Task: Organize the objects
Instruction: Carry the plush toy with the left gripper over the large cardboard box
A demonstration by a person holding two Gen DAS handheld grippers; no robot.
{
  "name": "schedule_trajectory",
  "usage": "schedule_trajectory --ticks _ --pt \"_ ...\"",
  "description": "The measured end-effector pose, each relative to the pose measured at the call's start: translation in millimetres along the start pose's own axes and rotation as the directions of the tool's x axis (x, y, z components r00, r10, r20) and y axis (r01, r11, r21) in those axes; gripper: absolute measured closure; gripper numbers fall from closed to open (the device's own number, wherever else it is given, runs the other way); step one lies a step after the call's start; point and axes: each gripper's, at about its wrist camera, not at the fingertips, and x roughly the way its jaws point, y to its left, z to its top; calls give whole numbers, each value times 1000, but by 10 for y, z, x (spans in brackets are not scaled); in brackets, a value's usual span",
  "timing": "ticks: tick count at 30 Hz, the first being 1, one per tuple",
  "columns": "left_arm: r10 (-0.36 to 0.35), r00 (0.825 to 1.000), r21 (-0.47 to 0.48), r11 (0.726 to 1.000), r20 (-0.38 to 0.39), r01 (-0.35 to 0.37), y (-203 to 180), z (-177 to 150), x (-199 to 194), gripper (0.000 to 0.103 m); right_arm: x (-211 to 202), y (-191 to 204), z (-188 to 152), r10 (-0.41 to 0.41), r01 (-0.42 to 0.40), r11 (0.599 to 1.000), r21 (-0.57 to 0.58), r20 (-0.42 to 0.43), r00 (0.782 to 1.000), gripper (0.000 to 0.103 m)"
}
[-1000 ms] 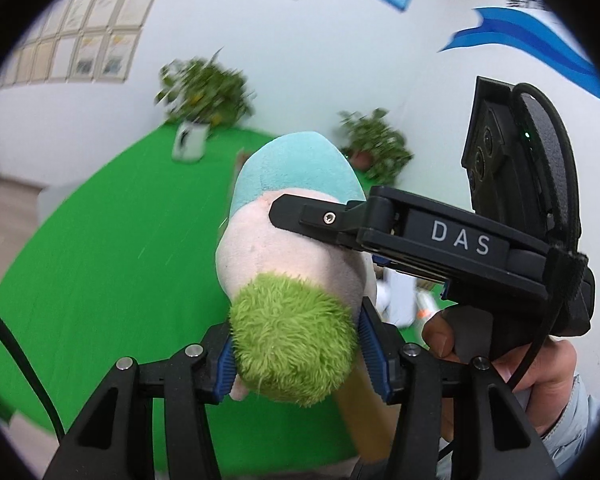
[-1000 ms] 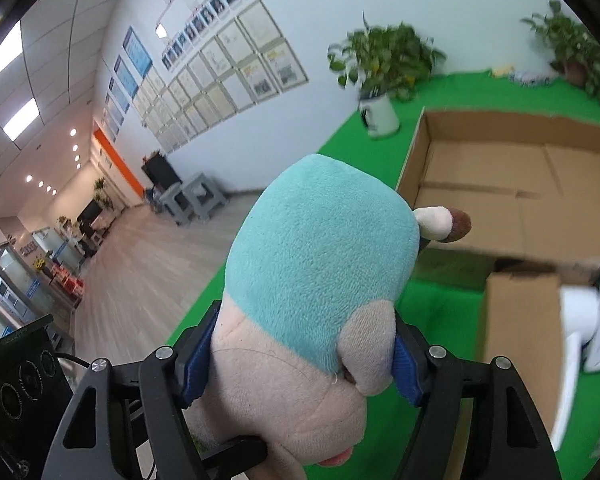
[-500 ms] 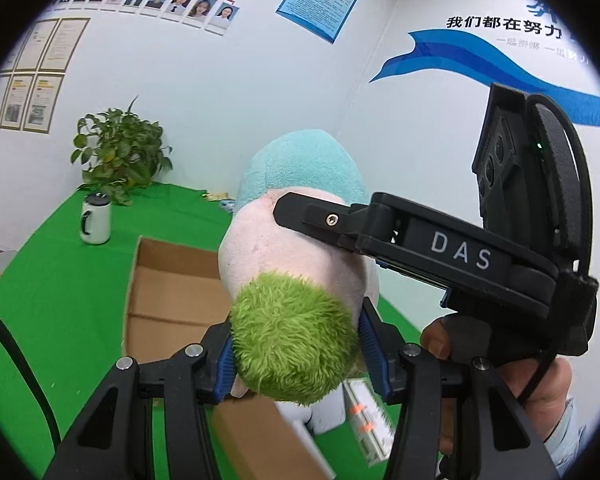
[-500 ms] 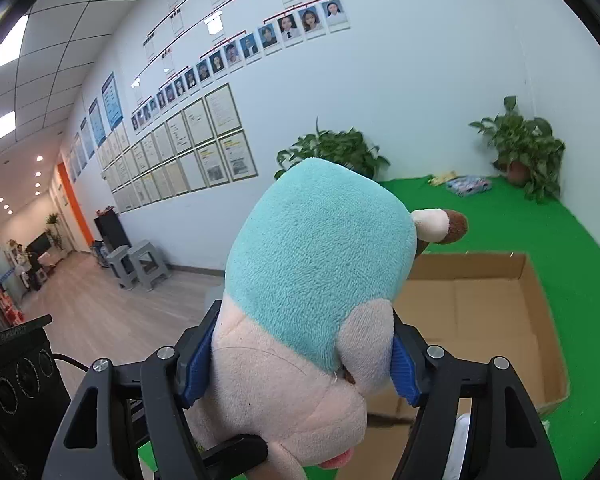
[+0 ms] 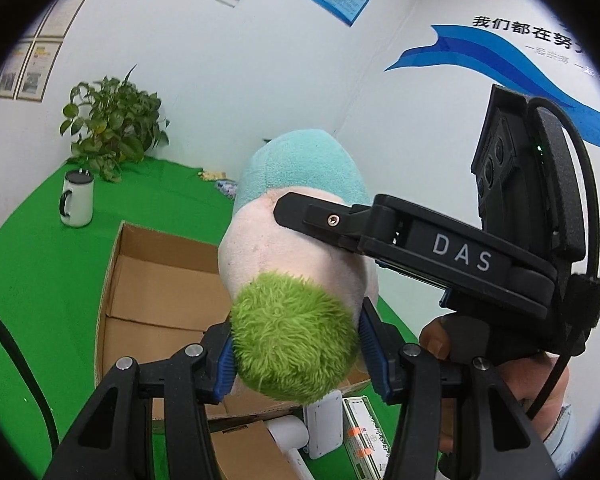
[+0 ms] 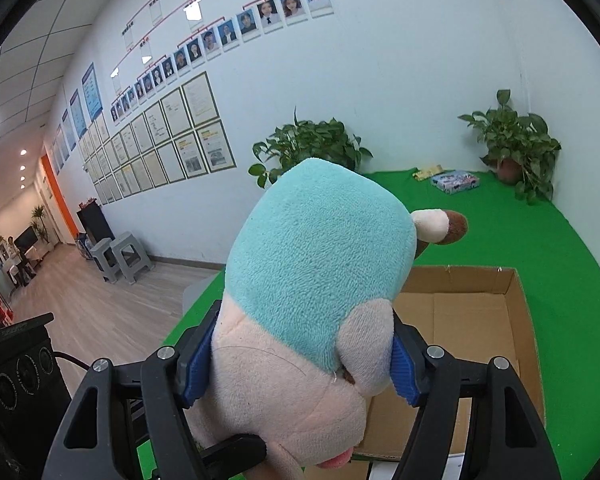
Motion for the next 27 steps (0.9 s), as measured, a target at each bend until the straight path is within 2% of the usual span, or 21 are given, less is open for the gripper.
schedule_trajectory --ticks 8,14,18,22,27 --pt "44 996 -129 990 -78 -53 541 -170 352 51 947 -176 -135 9 -8 1000 12 -128 992 34" --pt "107 983 -202 970 -149 -136 965 -292 587 51 1775 -272 -331 51 -45 998 33 -247 968 34" --pt "143 968 -252 948 -207 -194 1292 -431 746 51 2360 -282 -637 75 -68 997 32 -322 944 34" --pt "204 940 -274 920 -272 -279 1523 -547 843 48 2922 -298 -914 109 -96 994 53 -398 911 34" --pt "247 917 -211 923 -315 -321 1494 -567 778 48 3426 -242 -1184 155 -133 988 80 -465 871 34"
